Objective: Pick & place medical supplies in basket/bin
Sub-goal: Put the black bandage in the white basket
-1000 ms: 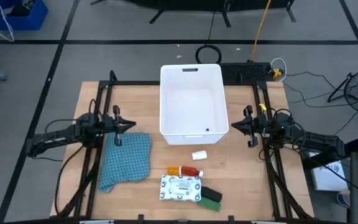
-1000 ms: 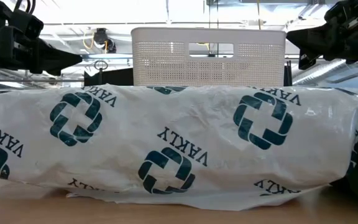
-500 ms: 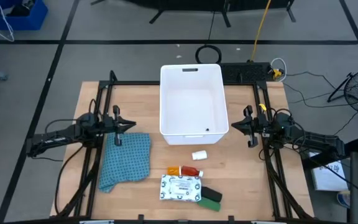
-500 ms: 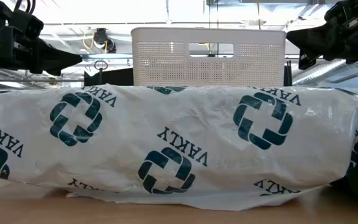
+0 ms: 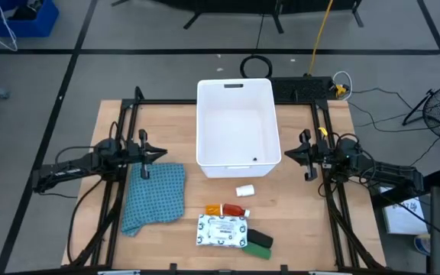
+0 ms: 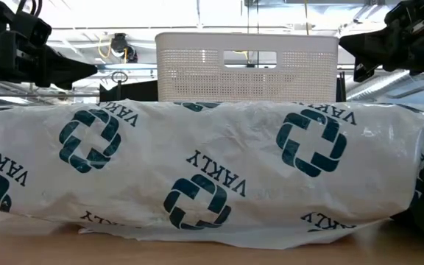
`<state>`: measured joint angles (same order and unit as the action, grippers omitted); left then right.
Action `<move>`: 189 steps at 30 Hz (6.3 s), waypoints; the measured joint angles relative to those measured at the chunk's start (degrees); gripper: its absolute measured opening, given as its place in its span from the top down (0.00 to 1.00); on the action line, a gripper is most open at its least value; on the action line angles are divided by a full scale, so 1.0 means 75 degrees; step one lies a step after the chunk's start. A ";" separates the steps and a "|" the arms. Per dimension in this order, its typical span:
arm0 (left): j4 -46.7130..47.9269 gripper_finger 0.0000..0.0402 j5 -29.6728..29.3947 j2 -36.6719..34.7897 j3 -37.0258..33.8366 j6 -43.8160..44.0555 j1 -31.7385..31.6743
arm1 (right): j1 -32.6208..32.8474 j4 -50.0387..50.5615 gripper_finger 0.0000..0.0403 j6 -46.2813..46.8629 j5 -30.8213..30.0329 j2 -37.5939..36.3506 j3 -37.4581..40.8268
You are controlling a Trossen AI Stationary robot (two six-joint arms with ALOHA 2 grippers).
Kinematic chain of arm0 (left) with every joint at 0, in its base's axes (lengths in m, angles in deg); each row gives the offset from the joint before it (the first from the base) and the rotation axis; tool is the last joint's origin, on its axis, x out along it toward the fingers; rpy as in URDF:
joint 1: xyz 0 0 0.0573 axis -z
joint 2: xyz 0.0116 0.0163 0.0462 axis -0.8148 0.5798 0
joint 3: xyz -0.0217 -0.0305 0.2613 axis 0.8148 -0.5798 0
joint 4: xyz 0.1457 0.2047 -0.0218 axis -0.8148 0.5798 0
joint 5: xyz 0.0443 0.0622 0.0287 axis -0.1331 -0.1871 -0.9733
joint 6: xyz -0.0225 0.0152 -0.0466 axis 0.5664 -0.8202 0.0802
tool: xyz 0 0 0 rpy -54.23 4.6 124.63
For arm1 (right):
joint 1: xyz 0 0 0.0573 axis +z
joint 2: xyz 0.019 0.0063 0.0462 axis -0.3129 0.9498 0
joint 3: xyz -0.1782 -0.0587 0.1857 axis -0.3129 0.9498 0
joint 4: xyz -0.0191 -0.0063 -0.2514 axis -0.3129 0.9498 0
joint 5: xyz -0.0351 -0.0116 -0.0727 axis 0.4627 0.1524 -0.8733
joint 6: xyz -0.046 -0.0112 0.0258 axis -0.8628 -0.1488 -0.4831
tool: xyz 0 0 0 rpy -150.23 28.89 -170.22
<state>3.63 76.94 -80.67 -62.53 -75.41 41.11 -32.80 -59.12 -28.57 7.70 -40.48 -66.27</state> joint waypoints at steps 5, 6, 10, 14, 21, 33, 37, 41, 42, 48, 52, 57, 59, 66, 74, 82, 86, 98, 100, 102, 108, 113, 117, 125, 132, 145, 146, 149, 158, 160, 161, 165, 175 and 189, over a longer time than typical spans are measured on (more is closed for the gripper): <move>-0.0005 0.92 0.0001 0.0000 0.0003 0.0000 -0.0002 | 0.0000 -0.0312 1.00 0.0000 0.0002 -0.0001 0.0000; -0.0008 0.92 0.0000 0.0000 0.0002 0.0000 -0.0003 | 0.0000 -0.0332 1.00 -0.0001 0.0000 -0.0001 -0.0003; -0.0015 0.92 0.0003 0.0000 0.0000 0.0000 -0.0003 | 0.0000 -0.0709 1.00 -0.0071 0.0000 0.0002 0.0000; -0.0016 0.92 0.0003 0.0000 0.0000 0.0000 -0.0003 | 0.0000 -0.1072 1.00 -0.0139 0.0000 0.0002 0.0000; -0.0025 0.92 0.0003 0.0000 0.0000 0.0000 -0.0002 | 0.0000 -0.1188 1.00 -0.0614 -0.0036 0.0002 0.0000; -0.1298 0.92 0.0017 0.0000 -0.0009 0.1597 -0.0002 | 0.0000 -0.1176 1.00 -0.1017 -0.0008 0.0002 0.0000; -0.1551 0.92 0.0079 0.0000 -0.0009 0.2121 -0.0003 | 0.0000 -0.1105 1.00 -0.1030 -0.0006 0.0001 0.0000; -0.1629 0.92 0.0008 0.0000 -0.0009 0.2465 0.0000 | 0.0000 -0.1029 1.00 -0.0960 -0.0006 -0.0001 0.0000; -0.1699 0.92 0.0008 0.0000 -0.0009 0.2503 0.0000 | 0.0000 -0.1043 1.00 -0.0909 -0.0006 0.0002 0.0000; -0.1755 0.92 0.0419 0.0000 -0.0006 0.1752 0.0000 | 0.0000 -0.1059 1.00 -0.0796 0.0023 -0.0001 0.0000; -0.1754 0.92 0.0414 0.0035 -0.0006 0.1325 0.0000 | 0.0009 -0.1012 1.00 -0.0743 0.0230 0.0005 0.0000; -0.2022 0.92 0.0414 0.0038 -0.0003 0.1220 0.0000 | 0.0157 -0.1401 1.00 -0.0858 0.0460 0.0268 -0.0003; -0.2068 0.92 0.0414 0.0044 -0.0003 0.1227 0.0000 | 0.0450 -0.1718 1.00 -0.1039 0.0351 0.0498 -0.0003; -0.1967 0.92 0.0402 0.0044 -0.0003 0.1214 0.0000 | 0.1833 -0.2107 1.00 -0.1649 -0.0707 0.1737 -0.0606; -0.1887 0.92 -0.0020 0.0044 -0.0003 0.1224 0.0000 | 0.3644 -0.1173 1.00 -0.2195 -0.1895 0.3945 -0.2474; -0.1608 0.92 -0.0011 0.0044 0.0000 0.1449 0.0000 | 0.5704 0.2056 0.82 -0.0980 -0.4593 0.7398 -0.5390; -0.1474 0.92 -0.0003 0.0044 0.0000 0.1584 0.0000 | 0.6498 0.4549 0.68 0.0350 -0.5043 0.8721 -0.7063; -0.1507 0.92 0.0000 0.0044 0.0000 0.1600 0.0000 | 0.7417 0.6402 0.48 0.3662 -0.4773 1.0854 -0.8707; -0.1510 0.92 0.0000 0.0044 0.0000 0.1581 0.0000 | 0.7446 0.6445 0.48 0.4135 -0.4773 1.1096 -0.8658; -0.1507 0.92 -0.0001 0.0044 0.0000 0.1520 0.0000 | 0.7497 0.6396 0.48 0.4542 -0.4779 1.1295 -0.8498; -0.1507 0.92 -0.0003 0.0044 0.0000 0.1332 -0.0001 | 0.7668 0.5670 0.48 0.5399 -0.4738 1.1710 -0.7928; -0.1504 0.92 -0.0002 0.0044 0.0000 0.1063 0.0000 | 0.7774 0.4583 0.48 0.5878 -0.4556 1.1799 -0.7413; -0.1504 0.92 -0.0025 0.0044 0.0000 0.1006 0.0000 | 0.7866 0.3846 0.48 0.6007 -0.4230 1.1799 -0.7153; -0.1504 0.92 -0.0153 0.0044 0.0000 0.1003 0.0000 | 0.8142 0.3584 0.48 0.6512 -0.4209 1.1796 -0.7041; -0.1495 0.92 -0.0426 0.0044 0.0000 0.1251 -0.0001 | 0.8275 0.3633 0.48 0.6413 -0.5066 1.1796 -0.7041; -0.0861 0.92 -0.0449 0.0044 0.0003 0.1635 -0.0001 | 0.8256 0.2883 0.48 0.6796 -0.4981 1.2619 -0.7047; -0.0866 0.92 -0.0449 0.0044 0.0003 0.1635 -0.0003 | 0.8259 0.2836 0.48 0.6839 -0.4980 1.2743 -0.7046; -0.0865 0.92 -0.0452 0.0044 0.0003 0.1655 0.0000 | 0.8254 0.2897 0.48 0.7082 -0.4910 1.3010 -0.7047; -0.0871 0.92 -0.0458 0.0044 0.0003 0.1673 -0.0003 | 0.8255 0.2967 0.48 0.7424 -0.4374 1.3437 -0.7076; -0.0873 0.92 -0.0458 0.0044 0.0003 0.1685 -0.0003 | 0.8258 0.2994 0.49 0.7437 -0.4428 1.3374 -0.7070; -0.0873 0.92 -0.0458 0.0044 0.0003 0.1690 -0.0003 | 0.8255 0.2997 0.50 0.7431 -0.4429 1.3346 -0.7060; -0.0868 0.92 -0.0458 0.0044 0.0003 0.1690 0.0000 | 0.8256 0.3153 0.60 0.7272 -0.4502 1.3146 -0.7032; -0.0871 0.92 -0.0460 0.0044 0.0003 0.1688 0.0000 | 0.8259 0.2931 0.85 0.4901 -0.5266 1.1955 -0.7029; -0.0968 0.92 -0.0600 0.0044 0.0003 0.1453 -0.0001 | 0.7813 0.2750 0.85 0.0602 -0.7072 0.8097 -0.6136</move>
<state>-3.63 72.44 -80.35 -62.51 -64.51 41.10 25.80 -38.49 -24.05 -45.34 20.25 -112.29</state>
